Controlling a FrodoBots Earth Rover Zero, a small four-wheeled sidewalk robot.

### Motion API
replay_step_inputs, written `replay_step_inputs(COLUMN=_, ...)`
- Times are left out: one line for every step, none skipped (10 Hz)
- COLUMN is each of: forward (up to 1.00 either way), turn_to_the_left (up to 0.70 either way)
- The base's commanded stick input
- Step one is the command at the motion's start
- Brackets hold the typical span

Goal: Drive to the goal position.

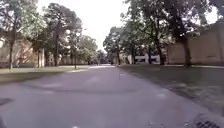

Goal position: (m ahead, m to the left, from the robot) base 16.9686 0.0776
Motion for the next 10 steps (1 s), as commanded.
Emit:
replay_step_inputs(forward=0.85, turn_to_the_left=0.0)
replay_step_inputs(forward=0.85, turn_to_the_left=0.0)
replay_step_inputs(forward=0.85, turn_to_the_left=0.0)
replay_step_inputs(forward=0.85, turn_to_the_left=0.0)
replay_step_inputs(forward=0.85, turn_to_the_left=0.0)
replay_step_inputs(forward=0.85, turn_to_the_left=0.0)
replay_step_inputs(forward=0.85, turn_to_the_left=0.0)
replay_step_inputs(forward=0.85, turn_to_the_left=0.0)
replay_step_inputs(forward=0.85, turn_to_the_left=0.0)
replay_step_inputs(forward=0.85, turn_to_the_left=0.0)
